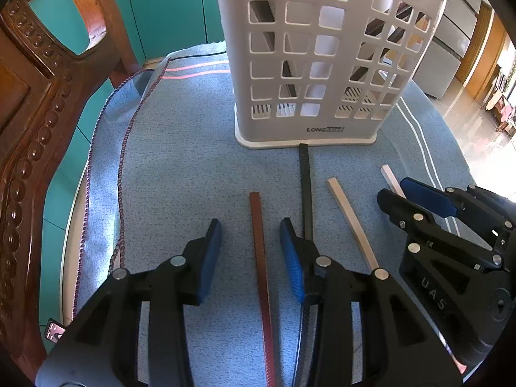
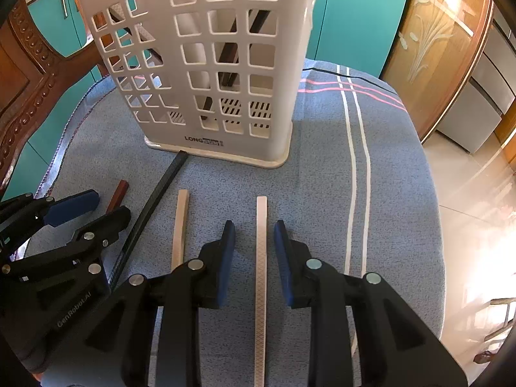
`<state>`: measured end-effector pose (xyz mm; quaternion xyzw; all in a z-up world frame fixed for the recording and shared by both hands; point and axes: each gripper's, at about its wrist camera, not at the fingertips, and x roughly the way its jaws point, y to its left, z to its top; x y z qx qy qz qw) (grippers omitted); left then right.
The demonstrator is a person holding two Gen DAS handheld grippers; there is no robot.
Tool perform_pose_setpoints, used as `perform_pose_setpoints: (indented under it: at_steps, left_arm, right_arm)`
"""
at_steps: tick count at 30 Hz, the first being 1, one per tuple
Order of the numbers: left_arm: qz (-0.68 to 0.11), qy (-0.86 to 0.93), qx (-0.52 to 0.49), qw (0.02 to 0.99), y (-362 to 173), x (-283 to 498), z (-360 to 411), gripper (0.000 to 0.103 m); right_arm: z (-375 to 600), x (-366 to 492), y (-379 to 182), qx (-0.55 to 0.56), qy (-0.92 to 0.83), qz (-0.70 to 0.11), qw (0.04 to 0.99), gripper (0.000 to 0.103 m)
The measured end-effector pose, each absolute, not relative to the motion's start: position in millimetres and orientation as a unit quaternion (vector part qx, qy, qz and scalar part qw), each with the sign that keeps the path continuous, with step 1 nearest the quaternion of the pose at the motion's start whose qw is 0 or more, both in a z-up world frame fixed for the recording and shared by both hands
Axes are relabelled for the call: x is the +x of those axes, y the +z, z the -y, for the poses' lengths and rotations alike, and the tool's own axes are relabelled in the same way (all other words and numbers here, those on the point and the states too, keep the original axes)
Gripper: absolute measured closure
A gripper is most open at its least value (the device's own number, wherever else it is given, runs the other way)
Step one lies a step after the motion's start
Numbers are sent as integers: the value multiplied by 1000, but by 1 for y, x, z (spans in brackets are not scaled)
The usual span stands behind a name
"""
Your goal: Organize utensils
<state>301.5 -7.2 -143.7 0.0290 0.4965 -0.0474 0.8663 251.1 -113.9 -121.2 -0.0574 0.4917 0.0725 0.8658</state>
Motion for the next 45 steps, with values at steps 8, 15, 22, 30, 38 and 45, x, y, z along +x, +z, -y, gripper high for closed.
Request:
perform_pose_setpoints:
  at_steps: [8,15,22,30,38,45]
  left_arm:
    - [-494,-50,33,867,-143,299,11,66]
    - [-491,-52,41,869,-142,298,15,68]
    - [-489,-60,44,869,-142,297,21,77]
    - [-487,-71,46,869,-142,294,29,89]
    - [-476,-90,14,875,-134,288,26,96]
    - [-400,-118,-21,909,-76,246,8,96]
  right_arm:
    - [114,251,-121,-58,72,-491,866,76]
    - [114,250,-122,-59,72,-490,867,76]
    - [112,249,-121,-60,72,-487,868,76]
    - [113,248,-121,-56,78,-486,869,81]
    - [128,246,-109,1,101,-474,875,96]
    - [153,212,-53,35,135,-406,903,96]
